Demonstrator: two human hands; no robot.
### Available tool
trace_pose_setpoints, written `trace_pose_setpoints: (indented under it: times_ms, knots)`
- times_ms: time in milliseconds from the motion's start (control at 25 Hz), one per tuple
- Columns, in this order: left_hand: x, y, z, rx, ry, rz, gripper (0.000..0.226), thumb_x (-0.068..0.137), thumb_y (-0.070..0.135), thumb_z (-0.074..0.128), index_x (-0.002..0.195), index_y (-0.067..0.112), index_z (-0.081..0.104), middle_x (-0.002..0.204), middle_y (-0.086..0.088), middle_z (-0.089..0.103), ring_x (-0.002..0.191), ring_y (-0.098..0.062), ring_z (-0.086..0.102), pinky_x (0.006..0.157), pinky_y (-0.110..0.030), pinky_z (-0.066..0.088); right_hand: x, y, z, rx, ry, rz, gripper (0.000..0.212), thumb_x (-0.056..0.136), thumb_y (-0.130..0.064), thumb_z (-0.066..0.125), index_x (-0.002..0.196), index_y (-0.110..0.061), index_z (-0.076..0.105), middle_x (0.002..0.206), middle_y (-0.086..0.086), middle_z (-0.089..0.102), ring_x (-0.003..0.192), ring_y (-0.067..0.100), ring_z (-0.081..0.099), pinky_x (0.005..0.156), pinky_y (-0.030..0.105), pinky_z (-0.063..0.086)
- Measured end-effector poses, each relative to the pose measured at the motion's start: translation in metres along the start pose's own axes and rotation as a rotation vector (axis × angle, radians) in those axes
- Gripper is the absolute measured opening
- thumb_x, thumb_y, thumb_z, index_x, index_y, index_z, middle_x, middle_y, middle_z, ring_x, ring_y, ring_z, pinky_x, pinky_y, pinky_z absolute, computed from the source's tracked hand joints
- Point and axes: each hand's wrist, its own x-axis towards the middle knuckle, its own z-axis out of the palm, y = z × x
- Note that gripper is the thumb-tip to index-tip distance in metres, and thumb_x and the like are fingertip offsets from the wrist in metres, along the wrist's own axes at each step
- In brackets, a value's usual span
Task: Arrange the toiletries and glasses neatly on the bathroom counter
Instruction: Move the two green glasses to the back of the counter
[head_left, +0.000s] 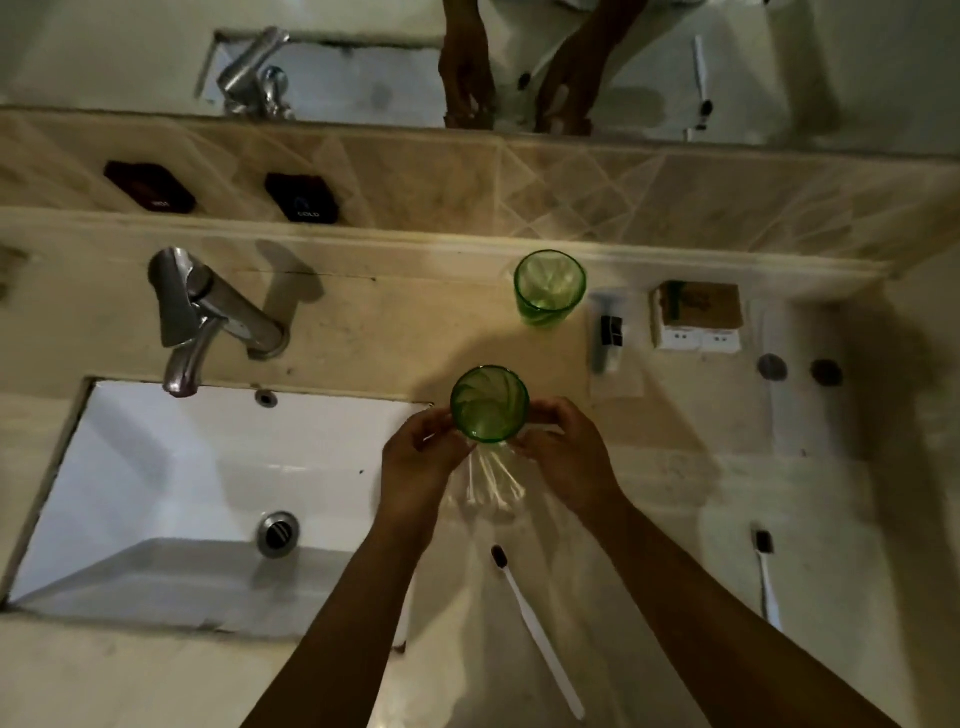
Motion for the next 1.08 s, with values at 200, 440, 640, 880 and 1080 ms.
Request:
trace_pose_setpoints:
  times_ms: [200,440,640,880,1080]
  knots:
    - [0.037,0.008,-0.004,-0.103,0.125,-0.015,0.028,0.082,-0.001,0.071,0.102,0.018,0.074,0.096,-0.002,0.077,0.097,-0.023,0.072,0.081,-0.033,0.059,0.024,-0.023,0.024,0.08,-0.022,-0.011,0.029,0.074,-0.016,0.077,0.101,-0.025,0.069,0.098,-0.009,0.074,0.092,0.011,0.071,0.084,0.04,0.061]
    - [0.068,0.022,-0.002,-0.246,0.073,0.074,0.032,0.085,-0.007,0.066,0.107,0.015,0.075,0.106,-0.007,0.076,0.105,-0.027,0.07,0.088,-0.038,0.057,0.046,-0.046,0.041,0.071,-0.029,-0.101,0.038,0.082,-0.009,0.071,0.117,-0.024,0.066,0.111,-0.013,0.069,0.1,0.002,0.066,0.083,0.024,0.057]
    - [0.096,0.033,0.006,-0.339,0.09,0.066,0.035,0.082,-0.015,0.065,0.114,0.0,0.07,0.114,-0.017,0.072,0.11,-0.03,0.068,0.092,-0.039,0.057,0.066,-0.057,0.049,0.118,-0.041,-0.114,0.04,0.086,-0.011,0.07,0.123,-0.026,0.063,0.118,-0.012,0.068,0.094,-0.005,0.067,0.083,0.025,0.058]
    - [0.116,0.043,0.009,-0.423,0.089,0.054,0.033,0.083,-0.017,0.062,0.114,-0.006,0.067,0.118,-0.022,0.069,0.112,-0.032,0.067,0.089,-0.035,0.059,0.078,-0.066,0.058,0.201,-0.029,-0.105,0.043,0.09,-0.002,0.065,0.128,-0.022,0.061,0.114,-0.015,0.067,0.095,-0.008,0.067,0.072,0.013,0.056]
    - [0.122,0.044,0.01,-0.418,0.064,0.064,0.038,0.083,-0.019,0.06,0.119,-0.006,0.064,0.121,-0.022,0.068,0.114,-0.032,0.066,0.093,-0.041,0.057,0.082,-0.068,0.065,0.204,-0.009,-0.119,0.046,0.091,0.002,0.063,0.132,-0.019,0.059,0.119,-0.01,0.066,0.095,-0.013,0.065,0.069,0.01,0.053]
